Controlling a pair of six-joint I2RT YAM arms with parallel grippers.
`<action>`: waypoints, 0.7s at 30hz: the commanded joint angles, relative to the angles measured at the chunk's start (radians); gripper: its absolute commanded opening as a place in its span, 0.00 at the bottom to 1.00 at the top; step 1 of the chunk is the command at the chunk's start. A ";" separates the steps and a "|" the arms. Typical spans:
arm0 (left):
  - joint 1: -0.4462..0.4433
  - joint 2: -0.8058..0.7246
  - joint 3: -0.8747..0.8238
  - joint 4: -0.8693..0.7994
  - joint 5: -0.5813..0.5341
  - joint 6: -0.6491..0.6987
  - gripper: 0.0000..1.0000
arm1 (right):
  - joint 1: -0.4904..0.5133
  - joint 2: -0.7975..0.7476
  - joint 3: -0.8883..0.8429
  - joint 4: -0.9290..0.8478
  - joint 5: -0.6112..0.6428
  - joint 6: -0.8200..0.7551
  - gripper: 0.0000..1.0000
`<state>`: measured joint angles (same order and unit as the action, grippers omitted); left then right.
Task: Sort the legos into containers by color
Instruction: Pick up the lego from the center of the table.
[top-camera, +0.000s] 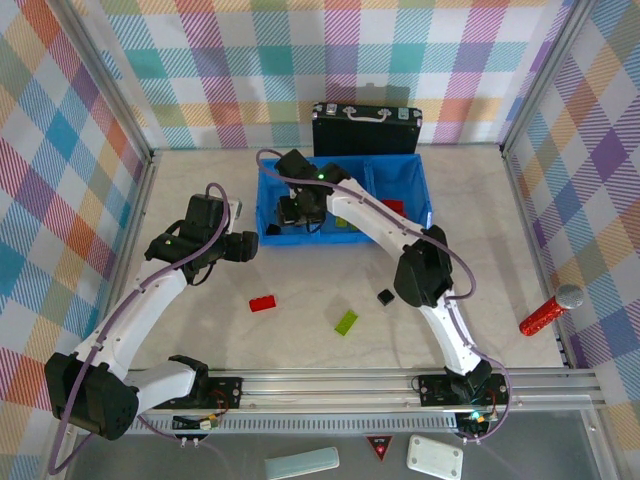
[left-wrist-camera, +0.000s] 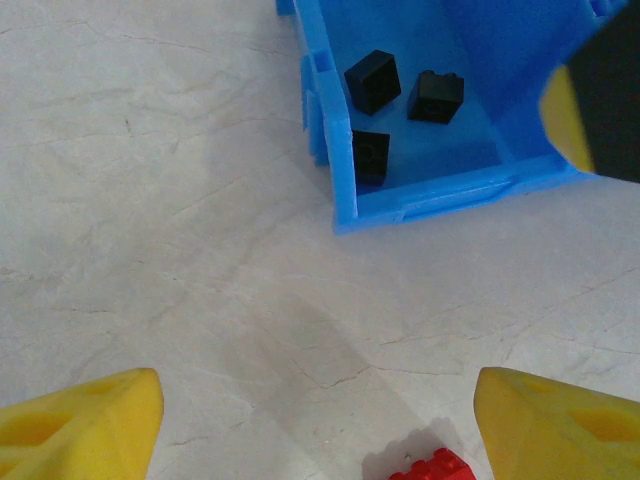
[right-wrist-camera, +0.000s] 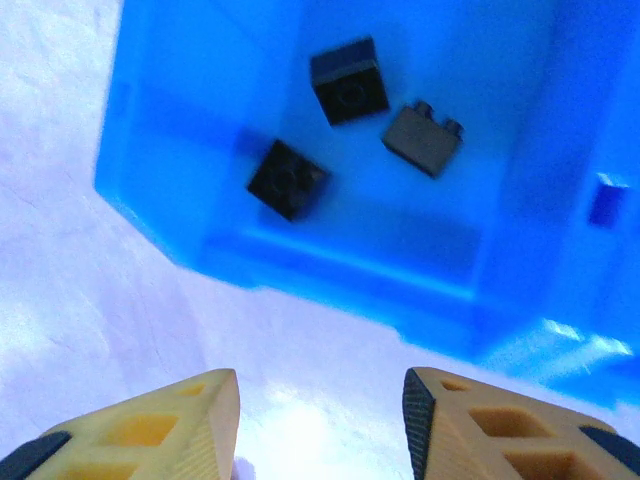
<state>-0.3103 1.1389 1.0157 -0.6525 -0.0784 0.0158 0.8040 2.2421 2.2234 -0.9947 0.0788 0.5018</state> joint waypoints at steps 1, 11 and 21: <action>0.013 -0.002 0.017 -0.004 0.016 0.011 0.80 | 0.006 -0.099 -0.085 -0.064 0.040 -0.027 0.49; 0.013 0.001 0.011 0.001 0.015 0.009 0.80 | 0.001 -0.334 -0.427 -0.017 0.101 0.008 0.49; 0.013 0.007 0.012 -0.002 0.011 0.011 0.80 | -0.022 -0.522 -0.745 0.036 0.139 0.070 0.49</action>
<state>-0.3103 1.1400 1.0157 -0.6525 -0.0692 0.0158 0.7914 1.7737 1.5398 -0.9741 0.1944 0.5358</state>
